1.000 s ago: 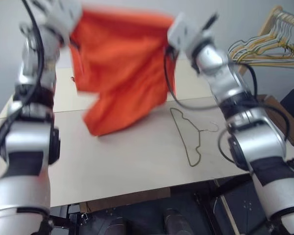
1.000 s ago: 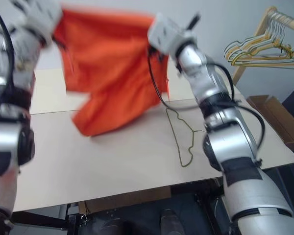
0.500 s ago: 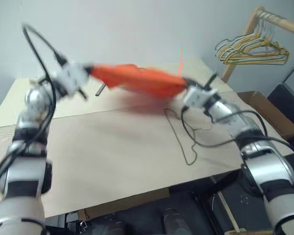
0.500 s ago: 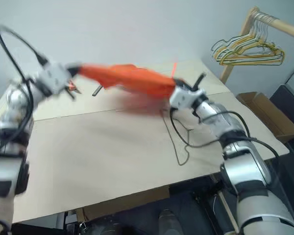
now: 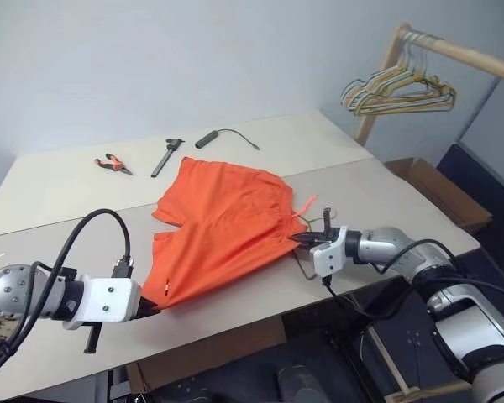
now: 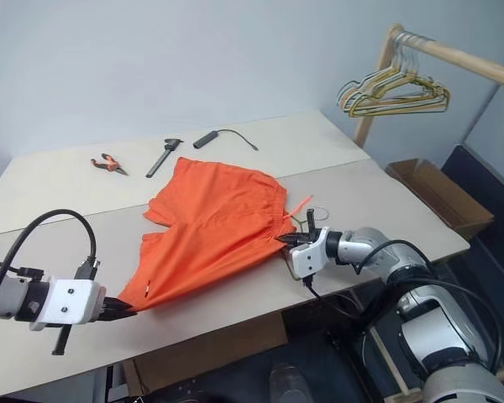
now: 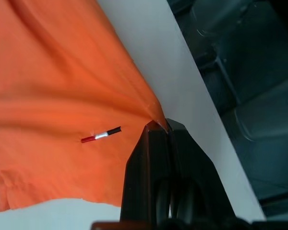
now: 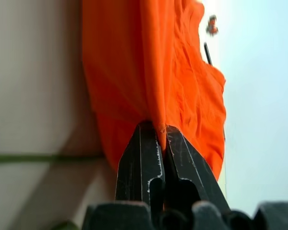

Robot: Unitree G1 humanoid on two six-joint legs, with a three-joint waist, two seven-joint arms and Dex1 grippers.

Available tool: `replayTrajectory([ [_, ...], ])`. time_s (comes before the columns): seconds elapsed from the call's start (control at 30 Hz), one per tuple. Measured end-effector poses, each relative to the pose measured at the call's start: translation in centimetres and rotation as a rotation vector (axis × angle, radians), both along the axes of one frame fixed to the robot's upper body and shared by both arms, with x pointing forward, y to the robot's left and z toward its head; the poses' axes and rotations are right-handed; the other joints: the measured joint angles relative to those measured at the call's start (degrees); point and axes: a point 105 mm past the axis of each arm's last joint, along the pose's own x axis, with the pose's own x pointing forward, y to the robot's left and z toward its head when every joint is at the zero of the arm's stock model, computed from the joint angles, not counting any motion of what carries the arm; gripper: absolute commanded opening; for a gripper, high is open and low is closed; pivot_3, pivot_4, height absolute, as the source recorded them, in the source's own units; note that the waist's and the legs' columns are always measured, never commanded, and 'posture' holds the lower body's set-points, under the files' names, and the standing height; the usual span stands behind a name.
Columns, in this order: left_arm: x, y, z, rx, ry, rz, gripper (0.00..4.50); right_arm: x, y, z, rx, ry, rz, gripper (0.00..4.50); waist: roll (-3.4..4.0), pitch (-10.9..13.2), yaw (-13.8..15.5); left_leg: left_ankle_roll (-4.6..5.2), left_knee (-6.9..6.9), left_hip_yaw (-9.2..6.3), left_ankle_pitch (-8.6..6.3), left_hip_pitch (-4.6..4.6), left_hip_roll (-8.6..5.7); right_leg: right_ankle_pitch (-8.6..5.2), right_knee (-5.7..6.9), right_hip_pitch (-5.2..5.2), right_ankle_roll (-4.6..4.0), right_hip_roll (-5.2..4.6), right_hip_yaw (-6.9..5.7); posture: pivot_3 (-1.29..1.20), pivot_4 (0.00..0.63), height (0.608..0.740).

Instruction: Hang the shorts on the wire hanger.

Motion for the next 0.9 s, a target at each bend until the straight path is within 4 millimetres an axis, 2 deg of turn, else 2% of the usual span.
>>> replayTrajectory([
  [0.1,-2.0,-0.7,-0.3,-0.002,0.065,-0.016,0.0,-1.1,0.1,-0.9,-0.006,0.013,0.014,0.05,0.02,0.01,1.13,-0.09,0.01,0.06,-0.28,-0.26,0.03,-0.07,0.07,-0.31,-0.02,0.05,0.08,-0.13,0.06,0.74],
  [0.2,-3.6,-1.3,-0.2,-0.011,0.107,-0.011,0.0,-1.7,0.3,-0.9,-0.005,-0.006,0.019,0.05,0.03,0.01,2.07,-0.11,0.05,0.08,-0.31,-0.96,0.04,-0.07,0.12,-1.03,-0.03,0.06,0.1,-0.14,0.064,0.74],
  [0.43,-6.9,-1.5,0.0,0.001,0.182,-0.028,0.0,-3.4,1.2,-0.9,0.056,-0.046,0.047,0.05,0.07,0.14,2.93,-0.14,0.06,0.16,-0.32,-0.78,0.11,-0.13,0.11,-0.86,-0.17,0.18,0.12,-0.13,0.07,0.74],
  [0.7,-6.9,-0.8,-0.4,0.068,0.16,-0.034,0.0,-5.8,0.4,-1.4,0.093,0.0,-0.005,0.05,0.05,0.19,5.45,-0.13,0.14,0.28,-0.31,-0.74,0.26,-0.16,0.05,-0.81,-0.28,0.4,0.27,-0.13,0.074,0.74],
  [0.8,-6.3,-0.1,-1.4,0.107,0.153,-0.032,0.66,-6.7,0.2,-1.4,0.103,0.059,-0.035,0.73,0.04,0.2,5.78,-0.13,0.14,0.34,-0.31,-0.75,0.32,-0.15,0.04,-0.82,-0.31,0.47,0.32,-0.14,0.064,0.74],
  [0.9,-5.9,0.6,-2.0,0.111,0.164,-0.02,1.61,-7.2,-0.4,-0.6,0.104,0.125,-0.067,1.78,-0.02,0.22,5.86,-0.13,0.14,0.46,-0.31,-0.75,0.47,-0.14,-0.01,-0.83,-0.36,0.53,0.36,-0.14,0.063,0.74],
])
